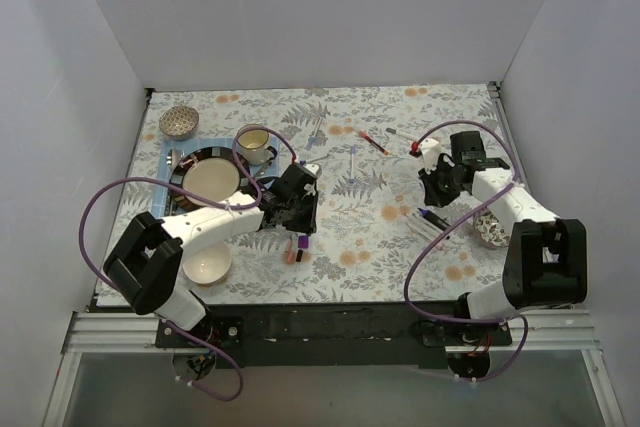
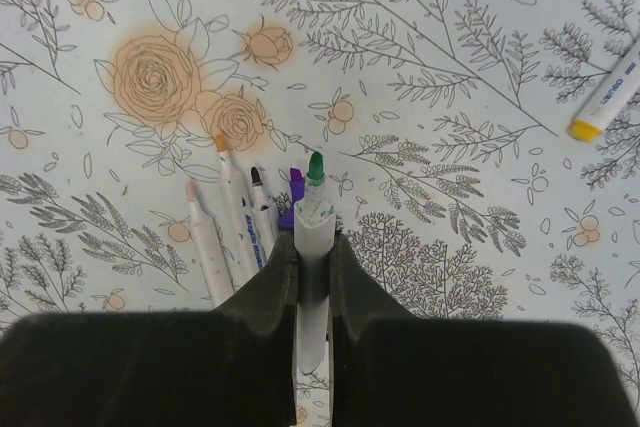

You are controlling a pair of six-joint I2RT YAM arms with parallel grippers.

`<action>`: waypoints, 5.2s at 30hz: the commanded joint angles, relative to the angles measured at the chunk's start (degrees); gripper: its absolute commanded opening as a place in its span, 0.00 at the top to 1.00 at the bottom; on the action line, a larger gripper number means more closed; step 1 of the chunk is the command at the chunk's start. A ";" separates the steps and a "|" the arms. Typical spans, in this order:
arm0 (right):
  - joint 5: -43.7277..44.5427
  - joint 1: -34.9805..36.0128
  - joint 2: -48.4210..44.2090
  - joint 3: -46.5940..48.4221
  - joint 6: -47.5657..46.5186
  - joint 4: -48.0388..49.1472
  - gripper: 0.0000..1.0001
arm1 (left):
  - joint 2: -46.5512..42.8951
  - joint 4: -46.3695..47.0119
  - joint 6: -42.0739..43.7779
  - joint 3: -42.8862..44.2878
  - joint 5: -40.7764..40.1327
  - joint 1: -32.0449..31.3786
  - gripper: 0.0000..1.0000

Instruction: Open the pen caps

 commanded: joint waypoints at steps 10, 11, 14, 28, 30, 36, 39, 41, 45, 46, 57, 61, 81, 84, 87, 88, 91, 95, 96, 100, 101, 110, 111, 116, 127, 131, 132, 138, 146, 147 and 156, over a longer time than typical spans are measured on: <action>1.43 0.02 1.88 -2.34 -4.33 -3.75 0.85 | 0.87 -1.05 1.48 0.70 -2.67 -1.13 0.97; 1.34 0.02 1.97 -2.51 -4.41 -3.75 0.84 | 0.95 -1.14 1.57 0.70 -2.58 -1.13 0.97; 1.43 0.02 1.79 -2.95 -4.77 -4.19 0.80 | 1.39 -1.05 1.66 0.52 -2.58 -1.30 0.96; 0.72 0.02 0.21 -4.54 -5.29 -3.84 0.62 | 2.89 -1.14 1.57 0.79 -3.37 -1.65 0.88; 0.72 0.02 -0.05 -4.54 -5.29 -3.75 0.62 | 3.06 -1.23 1.66 0.87 -3.46 -1.65 0.87; 0.55 0.02 -1.28 -4.71 -5.21 -3.14 0.61 | 3.33 -1.32 1.66 0.96 -3.72 -1.65 0.83; 0.37 0.02 -1.81 -4.89 -5.12 -2.87 0.61 | 3.50 -1.58 1.74 1.14 -3.99 -1.65 0.79; 0.20 0.02 -2.08 -4.97 -5.12 -2.70 0.61 | 3.50 -1.67 1.66 1.31 -4.25 -1.65 0.77; 0.11 0.02 -2.16 -4.98 -5.12 -2.70 0.61 | 3.77 -1.84 1.75 1.58 -4.60 -1.65 0.74; 0.02 0.02 -2.08 -4.89 -5.03 -2.70 0.61 | 3.85 -1.84 1.83 1.67 -4.77 -1.65 0.74; -0.42 0.02 -2.60 -4.80 -4.51 -2.17 0.60 | -0.27 -1.50 2.01 2.46 -7.50 -1.65 0.63; -1.03 -0.24 -4.09 -4.54 -3.54 -0.77 0.59 | -5.54 -0.53 3.06 2.46 -7.76 -1.65 0.44; 1.42 -9.82 26.38 33.42 4.72 -8.05 0.37 | -40.00 3.69 13.26 -12.66 -18.66 -1.30 0.02; 3.18 -9.91 31.66 38.60 5.07 -9.99 0.37 | -40.26 3.52 13.52 -12.66 -17.87 -1.13 0.02; 3.53 -9.91 35.62 42.21 5.60 -11.57 0.38 | -41.76 3.95 13.61 -12.92 -17.52 -1.04 0.02; 3.19 -9.91 36.41 42.74 5.69 -11.92 0.39 | -42.11 3.96 13.52 -13.10 -17.43 -0.95 0.02; 2.05 -9.91 38.79 43.63 5.96 -12.71 0.43 | -43.52 4.48 13.70 -13.45 -17.43 -0.78 0.02; 2.04 -9.91 40.72 42.93 6.31 -12.45 0.52 | -43.70 4.75 13.79 -13.54 -16.73 -0.34 0.02; 2.48 -9.82 40.99 42.66 6.31 -12.10 0.56 | -43.43 4.75 13.79 -13.63 -16.56 -0.25 0.02; 4.93 -9.82 41.52 40.82 5.70 -11.31 0.76 | -43.78 5.10 13.70 -13.45 -16.03 0.36 0.02; 5.90 -9.56 41.17 38.81 5.52 -10.61 0.80 | -44.39 5.53 13.70 -13.80 -15.42 1.06 0.02; 6.97 -11.31 34.94 30.36 7.62 -5.95 0.99 | -49.15 9.67 13.52 -15.91 -8.92 5.55 0.02; 5.92 -12.19 33.88 29.23 7.80 -5.77 0.99 | -48.80 9.67 13.44 -15.83 -8.39 5.90 0.02; -4.00 -13.43 25.46 24.39 9.20 -4.37 0.99 | -44.59 10.37 8.28 -14.68 -3.12 9.23 0.02; -35.03 -8.42 11.55 11.64 11.23 -1.38 0.99 | -29.50 55.12 -23.64 -29.01 15.08 9.86 0.02; -43.56 -3.52 8.91 9.27 10.53 -1.20 0.99 | -16.74 62.57 -25.85 -23.66 14.30 9.51 0.02; -44.53 -2.63 8.82 8.83 10.26 -1.29 0.99 | -14.45 63.10 -26.20 -21.30 13.95 9.33 0.02; -47.35 3.96 9.00 9.09 8.07 -2.69 0.99 | 0.24 67.50 -26.11 -13.99 9.92 7.14 0.02; -48.50 6.00 10.05 9.35 7.19 -3.66 0.99 | 6.84 67.68 -26.20 -8.36 8.85 5.38 0.14; -48.50 6.08 10.14 9.35 7.19 -3.58 0.99 | 7.19 67.76 -25.86 -8.01 9.19 5.20 0.16; -47.01 6.08 10.58 9.35 6.92 -3.49 0.99 | 9.66 68.21 -24.01 -7.21 10.34 4.76 0.31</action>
